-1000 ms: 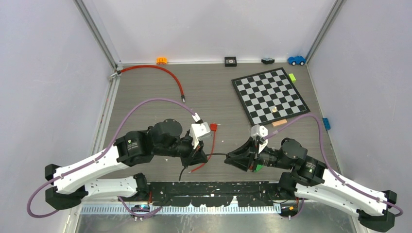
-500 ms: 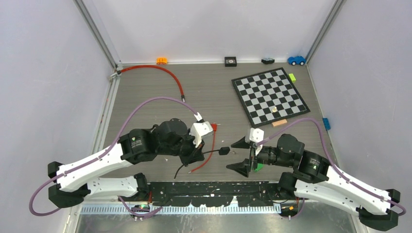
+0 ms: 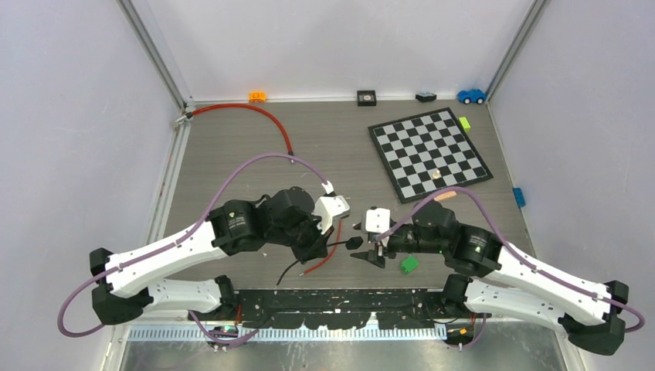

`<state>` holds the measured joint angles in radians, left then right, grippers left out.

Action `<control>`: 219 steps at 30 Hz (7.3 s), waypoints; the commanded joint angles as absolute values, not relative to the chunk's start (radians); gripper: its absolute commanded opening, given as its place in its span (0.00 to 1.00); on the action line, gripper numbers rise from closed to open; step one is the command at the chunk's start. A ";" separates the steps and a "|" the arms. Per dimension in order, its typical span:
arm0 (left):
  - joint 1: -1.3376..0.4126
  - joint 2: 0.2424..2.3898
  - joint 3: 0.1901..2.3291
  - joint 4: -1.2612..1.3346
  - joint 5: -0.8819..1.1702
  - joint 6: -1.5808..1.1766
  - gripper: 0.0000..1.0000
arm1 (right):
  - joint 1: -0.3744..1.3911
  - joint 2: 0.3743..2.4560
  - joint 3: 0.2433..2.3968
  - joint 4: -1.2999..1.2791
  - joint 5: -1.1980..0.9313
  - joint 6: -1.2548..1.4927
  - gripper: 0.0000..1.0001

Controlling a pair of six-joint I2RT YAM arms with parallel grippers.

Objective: Lock with the key
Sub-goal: Pick up the lock from the center of the board.

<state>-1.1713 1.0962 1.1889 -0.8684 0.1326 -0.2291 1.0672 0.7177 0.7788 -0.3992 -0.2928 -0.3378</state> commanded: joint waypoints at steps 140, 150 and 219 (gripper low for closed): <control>-1.123 0.927 1.114 -0.480 0.203 -0.386 0.00 | 1.100 0.521 0.867 -0.232 -0.250 -0.280 0.79; -1.124 0.997 1.156 -0.589 0.346 -0.369 0.00 | 1.100 0.761 1.101 -0.567 -0.470 -0.710 0.77; -1.124 0.950 1.227 -0.727 0.383 -0.111 0.61 | 1.100 0.991 1.303 -0.753 -0.508 -0.137 0.01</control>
<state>-1.1244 0.9524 1.2228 -0.7681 0.3298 -0.1200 1.0977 1.0279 1.2865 -0.8341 -0.4786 -0.1699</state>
